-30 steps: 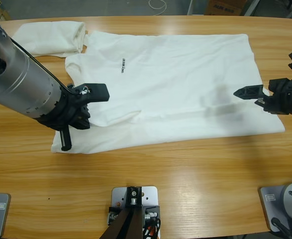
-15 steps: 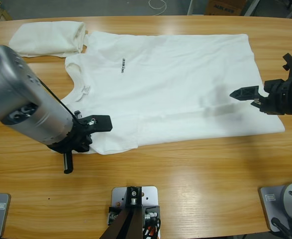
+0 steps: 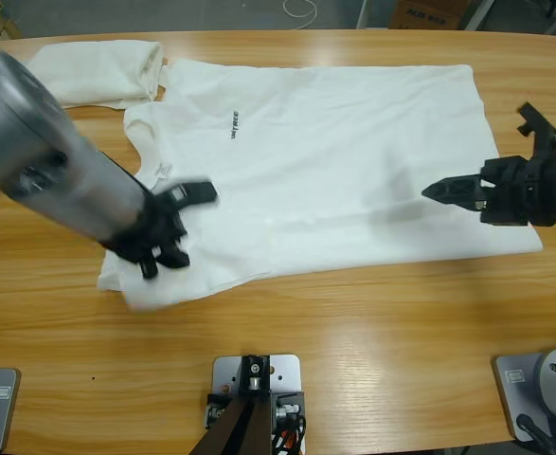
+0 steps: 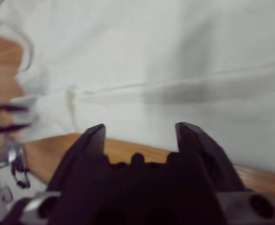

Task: Fold clothes

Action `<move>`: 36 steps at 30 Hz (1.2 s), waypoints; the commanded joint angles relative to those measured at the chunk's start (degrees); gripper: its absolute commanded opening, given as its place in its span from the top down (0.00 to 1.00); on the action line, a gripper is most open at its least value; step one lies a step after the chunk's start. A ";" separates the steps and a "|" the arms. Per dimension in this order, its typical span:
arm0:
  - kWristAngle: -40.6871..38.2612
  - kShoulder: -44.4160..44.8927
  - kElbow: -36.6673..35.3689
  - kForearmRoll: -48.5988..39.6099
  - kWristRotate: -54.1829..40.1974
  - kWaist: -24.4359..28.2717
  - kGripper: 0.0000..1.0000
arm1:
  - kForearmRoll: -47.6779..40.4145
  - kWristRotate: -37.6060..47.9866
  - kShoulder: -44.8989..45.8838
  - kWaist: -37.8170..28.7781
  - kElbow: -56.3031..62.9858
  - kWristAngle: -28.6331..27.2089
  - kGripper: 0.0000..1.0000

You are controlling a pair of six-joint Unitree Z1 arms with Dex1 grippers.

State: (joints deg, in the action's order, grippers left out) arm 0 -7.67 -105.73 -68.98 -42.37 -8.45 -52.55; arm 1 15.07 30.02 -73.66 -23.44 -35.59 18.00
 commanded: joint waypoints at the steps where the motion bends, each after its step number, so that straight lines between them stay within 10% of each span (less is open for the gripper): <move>1: 0.64 8.43 5.41 2.75 11.38 5.53 0.49 | -12.40 -2.53 -6.43 -3.98 -1.39 13.78 1.00; 6: -0.59 11.28 11.71 4.45 14.79 3.51 1.00 | -24.75 -0.25 -17.01 -8.41 -1.58 18.49 1.00; 20: -0.26 11.54 14.57 2.62 18.75 -2.64 1.00 | -47.73 6.47 -38.88 -17.64 -2.99 26.93 1.00; 36: -1.03 1.96 23.43 18.74 19.85 -1.80 1.00 | -49.65 7.24 -46.17 -19.11 -6.68 27.84 1.00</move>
State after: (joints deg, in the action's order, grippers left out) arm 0 -8.00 -99.58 -48.41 -26.27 10.49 -54.61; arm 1 -34.15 36.63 -114.93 -41.16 -41.52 44.59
